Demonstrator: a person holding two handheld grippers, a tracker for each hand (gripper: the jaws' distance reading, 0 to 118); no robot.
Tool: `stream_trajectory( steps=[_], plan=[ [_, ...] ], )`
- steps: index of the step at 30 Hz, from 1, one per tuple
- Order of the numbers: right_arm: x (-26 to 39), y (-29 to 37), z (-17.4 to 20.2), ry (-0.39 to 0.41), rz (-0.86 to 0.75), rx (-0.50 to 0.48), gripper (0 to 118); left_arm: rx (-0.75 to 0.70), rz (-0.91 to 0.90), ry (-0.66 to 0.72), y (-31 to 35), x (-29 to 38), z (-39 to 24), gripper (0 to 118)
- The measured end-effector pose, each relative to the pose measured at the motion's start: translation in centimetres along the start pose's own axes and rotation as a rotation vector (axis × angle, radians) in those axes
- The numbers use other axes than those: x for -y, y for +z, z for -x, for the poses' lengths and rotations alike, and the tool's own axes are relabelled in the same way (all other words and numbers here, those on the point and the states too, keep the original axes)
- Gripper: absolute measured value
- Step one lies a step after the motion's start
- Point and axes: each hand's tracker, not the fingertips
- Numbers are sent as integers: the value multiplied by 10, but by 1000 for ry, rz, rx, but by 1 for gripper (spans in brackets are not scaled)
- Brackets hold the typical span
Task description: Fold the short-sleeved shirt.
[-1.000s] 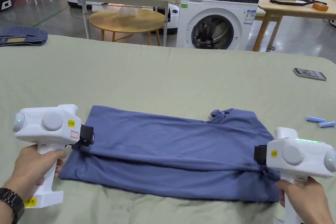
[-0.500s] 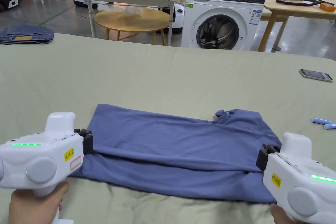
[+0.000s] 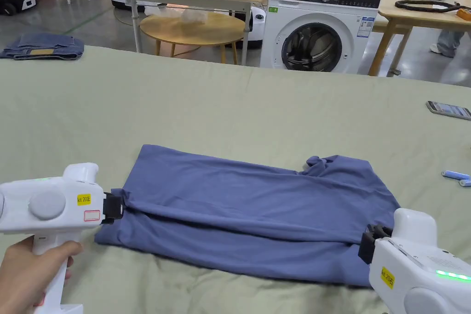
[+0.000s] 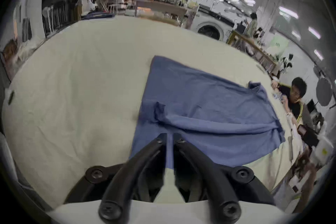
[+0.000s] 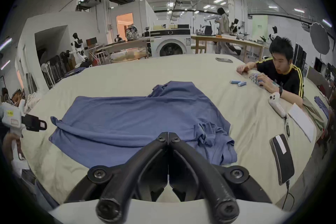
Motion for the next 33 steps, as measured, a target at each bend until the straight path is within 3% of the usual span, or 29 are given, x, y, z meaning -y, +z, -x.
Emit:
stream_trajectory(
  steps=[2, 9, 11, 13, 15, 18, 24, 25, 27, 28, 33],
  plan=[
    [4, -2, -2, -1, 12, 11, 0, -10, 60, 8, -17, -15, 13, 43],
    [13, -6, -8, -8, 55, 27, 0, -136, 359, -9, -55, 0, 7, 53],
    [15, -7, -11, -7, 64, 28, 0, -124, 306, -10, -50, -2, 2, 53],
    [17, -6, -13, -7, 71, 34, 0, -164, 297, -57, -55, -3, 1, 49],
    [18, -8, -16, -9, 81, 37, 0, -162, 288, -119, -55, 4, -5, 35],
    [19, -12, -21, -7, 107, 54, 0, -117, 248, -93, -45, 14, -10, 6],
    [7, -29, -45, 17, 172, 102, 1, -114, 158, -103, -27, 28, -10, 2],
    [3, -34, -48, 57, 218, 120, 9, -119, 155, -103, -26, 31, -8, 2],
    [-3, -45, -56, 76, 257, 128, 45, -119, 143, -111, -23, 36, -9, 2],
    [-6, -52, -62, 81, 294, 114, 56, -119, 136, -103, -19, 40, -11, 2],
    [-6, -84, -78, 149, 444, 126, 60, -104, 130, -76, -15, 46, -11, 2]
  ],
)
